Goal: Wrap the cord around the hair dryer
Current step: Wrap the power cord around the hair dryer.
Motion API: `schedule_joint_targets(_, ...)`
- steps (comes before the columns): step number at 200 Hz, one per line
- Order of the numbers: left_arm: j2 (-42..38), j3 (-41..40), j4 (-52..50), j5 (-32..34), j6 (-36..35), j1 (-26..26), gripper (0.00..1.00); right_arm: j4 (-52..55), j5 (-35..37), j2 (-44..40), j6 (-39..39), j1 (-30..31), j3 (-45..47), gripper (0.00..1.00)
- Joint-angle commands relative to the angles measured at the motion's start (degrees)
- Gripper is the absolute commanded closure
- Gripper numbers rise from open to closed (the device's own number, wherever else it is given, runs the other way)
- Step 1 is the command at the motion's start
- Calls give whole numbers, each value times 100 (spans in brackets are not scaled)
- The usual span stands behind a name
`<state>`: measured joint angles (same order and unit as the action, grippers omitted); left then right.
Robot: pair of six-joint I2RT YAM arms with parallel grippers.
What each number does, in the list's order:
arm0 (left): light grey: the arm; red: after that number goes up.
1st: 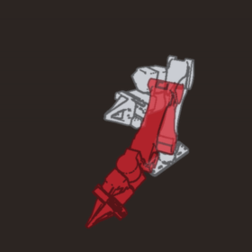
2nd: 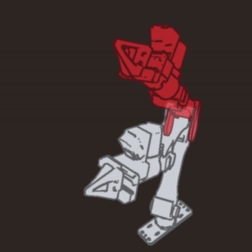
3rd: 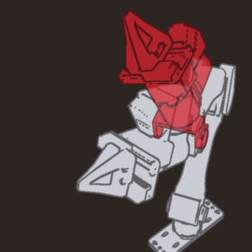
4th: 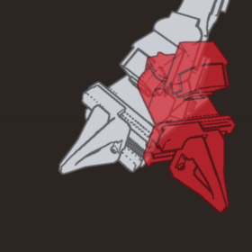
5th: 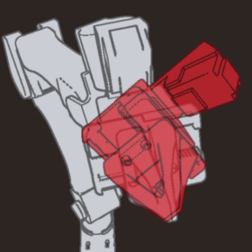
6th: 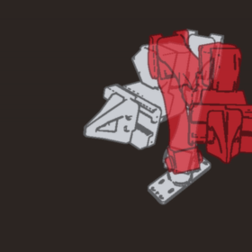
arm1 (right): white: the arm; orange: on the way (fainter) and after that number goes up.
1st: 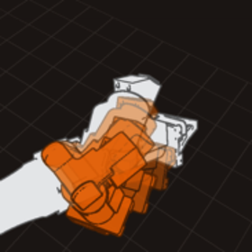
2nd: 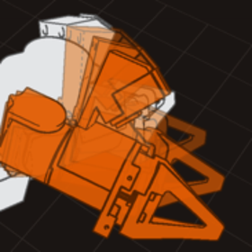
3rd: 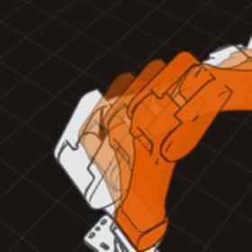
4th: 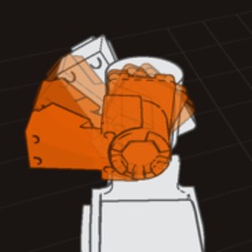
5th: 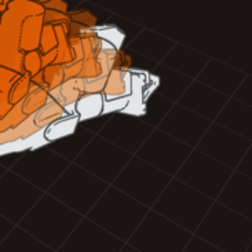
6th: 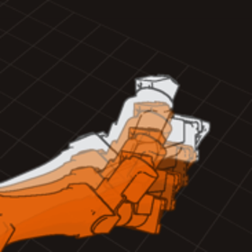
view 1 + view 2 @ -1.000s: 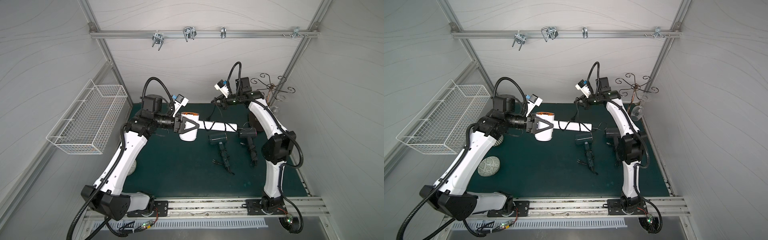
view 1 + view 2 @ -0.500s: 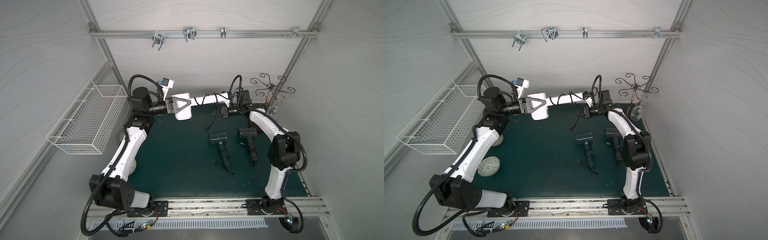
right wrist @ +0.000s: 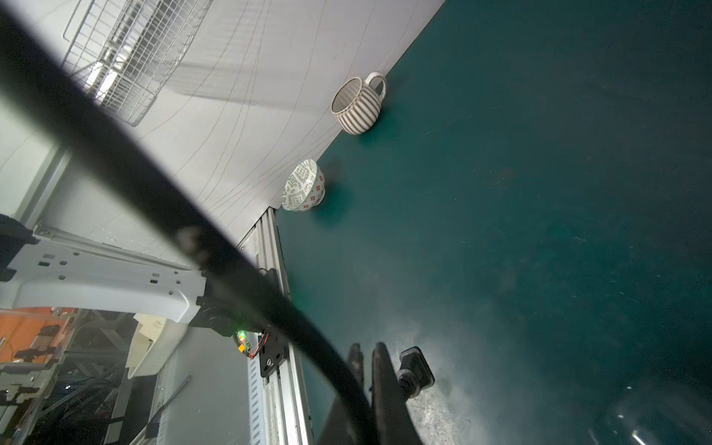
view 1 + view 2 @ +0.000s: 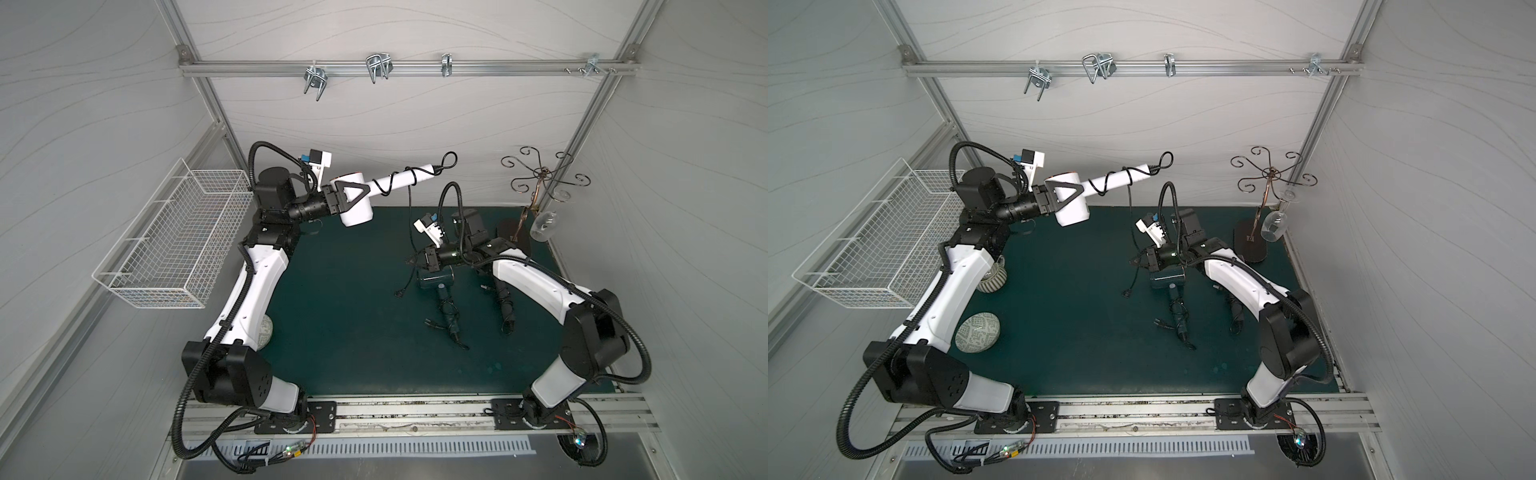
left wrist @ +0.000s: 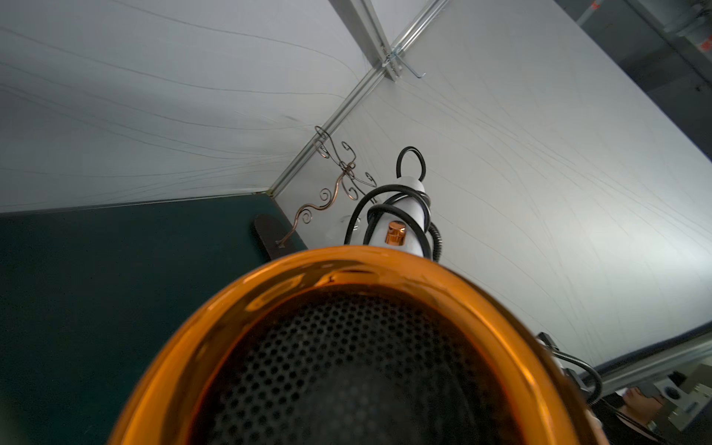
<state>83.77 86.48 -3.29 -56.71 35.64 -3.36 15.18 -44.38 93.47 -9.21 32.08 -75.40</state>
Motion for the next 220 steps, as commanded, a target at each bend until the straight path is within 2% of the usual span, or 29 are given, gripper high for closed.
schedule_joint_targets(1, 54, 566, -1017, 792, -1295, 45, 100, 758, 344, -263, 280, 188, -402, 100)
schedule_joint_targets(45, 200, 496, -2335, 1642, -2430, 24, 100, 3071, 1038, -291, 1448, 637, -1870, 100)
schedule_joint_targets(68, 179, 200, -2599, 1800, -2709, -113, 100, 4222, 1371, -1, 2270, 840, -3055, 100)
schedule_joint_targets(90, 204, -4, -2881, 1968, -3008, -452, 100, 5121, 1639, 523, 2795, 920, -4352, 100)
schedule_joint_targets(132, 121, -297, -3279, 2106, -3318, -924, 100, 5305, 2564, 967, 3391, 910, -5594, 100)
schedule_joint_targets(165, -32, -467, -3512, 2145, -3495, -1137, 100, 5205, 2850, 1325, 3833, 598, -6234, 100)
schedule_joint_targets(180, -112, -574, -3491, 2194, -3516, -1193, 100, 5068, 2655, 1386, 3970, 371, -6403, 100)
schedule_joint_targets(190, -143, -588, -3543, 2320, -3560, -1216, 100, 5177, 1974, 1425, 4120, 132, -6570, 100)
schedule_joint_targets(197, -165, -597, -3564, 2372, -3595, -1220, 100, 5216, 1789, 1417, 4182, -4, -6599, 100)
schedule_joint_targets(206, -206, -597, -3605, 2447, -3631, -1220, 100, 5318, 1797, 1376, 4465, -86, -6553, 100)
schedule_joint_targets(220, -262, -614, -3625, 2512, -3665, -1220, 100, 5289, 2242, 1179, 4990, -79, -6167, 100)
